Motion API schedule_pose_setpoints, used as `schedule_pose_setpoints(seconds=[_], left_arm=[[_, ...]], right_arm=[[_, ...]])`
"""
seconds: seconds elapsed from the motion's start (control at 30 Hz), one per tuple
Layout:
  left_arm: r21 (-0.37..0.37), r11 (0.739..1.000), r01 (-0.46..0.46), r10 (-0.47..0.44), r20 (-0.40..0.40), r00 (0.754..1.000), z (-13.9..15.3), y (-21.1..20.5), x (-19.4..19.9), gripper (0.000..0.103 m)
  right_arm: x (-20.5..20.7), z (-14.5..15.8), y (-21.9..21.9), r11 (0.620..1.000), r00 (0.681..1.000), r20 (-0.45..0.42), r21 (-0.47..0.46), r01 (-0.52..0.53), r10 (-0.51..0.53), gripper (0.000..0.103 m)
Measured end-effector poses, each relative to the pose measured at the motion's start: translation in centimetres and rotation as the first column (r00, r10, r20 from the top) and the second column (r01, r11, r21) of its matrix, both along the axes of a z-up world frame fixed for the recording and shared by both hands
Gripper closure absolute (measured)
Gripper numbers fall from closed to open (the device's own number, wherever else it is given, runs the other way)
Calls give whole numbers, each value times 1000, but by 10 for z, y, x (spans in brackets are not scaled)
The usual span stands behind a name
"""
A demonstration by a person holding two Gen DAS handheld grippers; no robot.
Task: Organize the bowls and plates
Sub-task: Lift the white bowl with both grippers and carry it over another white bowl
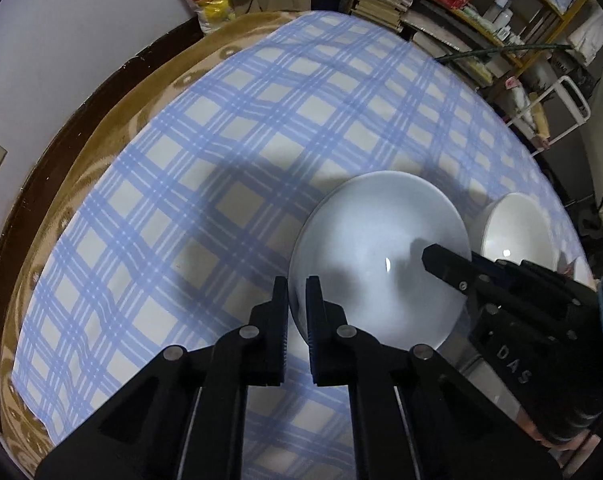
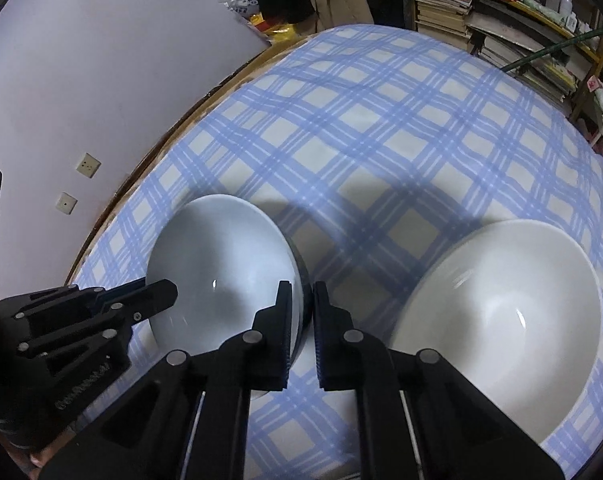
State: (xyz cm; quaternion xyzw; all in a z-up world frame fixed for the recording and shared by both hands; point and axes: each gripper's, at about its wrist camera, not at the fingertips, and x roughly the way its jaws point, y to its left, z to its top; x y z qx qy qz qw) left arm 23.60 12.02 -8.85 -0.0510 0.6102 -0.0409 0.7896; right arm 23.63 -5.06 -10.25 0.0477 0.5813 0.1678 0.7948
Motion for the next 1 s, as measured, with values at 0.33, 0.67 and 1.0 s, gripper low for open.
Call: schedule_pose_setpoints(seconds=[0.33, 0.67, 1.0], left_arm=[[28, 997, 73, -76, 109, 991, 55, -40, -11, 95], [47, 980, 192, -197, 147, 969, 68, -107, -19, 95], [-28, 984, 174, -168, 151, 974, 45, -134, -21, 95]], right_arm=[[-14, 54, -35, 998, 994, 91, 32, 63, -65, 92], [-30, 83, -98, 987, 976, 148, 14, 159, -159, 92], [-41, 65, -141, 973, 966, 113, 26, 229, -231, 92]])
